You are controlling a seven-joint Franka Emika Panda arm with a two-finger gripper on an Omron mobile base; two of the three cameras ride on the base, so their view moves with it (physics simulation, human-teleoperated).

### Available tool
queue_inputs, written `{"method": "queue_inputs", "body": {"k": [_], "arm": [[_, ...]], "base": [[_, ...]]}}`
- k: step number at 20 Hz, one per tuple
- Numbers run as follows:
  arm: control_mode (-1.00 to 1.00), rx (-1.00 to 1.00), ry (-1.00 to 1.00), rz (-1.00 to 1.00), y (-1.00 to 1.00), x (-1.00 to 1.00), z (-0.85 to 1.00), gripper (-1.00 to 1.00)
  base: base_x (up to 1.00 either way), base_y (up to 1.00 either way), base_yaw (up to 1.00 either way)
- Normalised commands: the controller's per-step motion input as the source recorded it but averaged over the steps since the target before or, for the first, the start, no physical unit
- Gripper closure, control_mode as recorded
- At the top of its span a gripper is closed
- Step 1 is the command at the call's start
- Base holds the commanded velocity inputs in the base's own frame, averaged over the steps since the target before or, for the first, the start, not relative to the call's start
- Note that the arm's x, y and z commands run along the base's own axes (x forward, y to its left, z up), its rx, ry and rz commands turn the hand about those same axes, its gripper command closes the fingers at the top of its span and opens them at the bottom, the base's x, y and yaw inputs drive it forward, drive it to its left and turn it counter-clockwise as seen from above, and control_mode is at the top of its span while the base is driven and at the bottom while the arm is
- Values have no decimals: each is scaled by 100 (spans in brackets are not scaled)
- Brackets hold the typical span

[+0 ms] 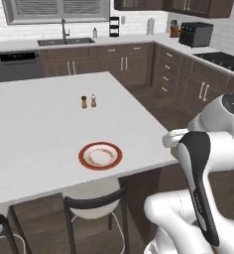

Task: Start the toaster. Once the lever pops up, take the bread to the plate on the dining counter.

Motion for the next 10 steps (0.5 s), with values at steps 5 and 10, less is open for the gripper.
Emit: {"method": "queue_inputs", "body": {"k": [5,10], "arm": [[100,0,0,0,0,0,0,100],[100,0,0,0,0,0,0,100]], "base": [[1,88,-46],[3,82,-14]]}}
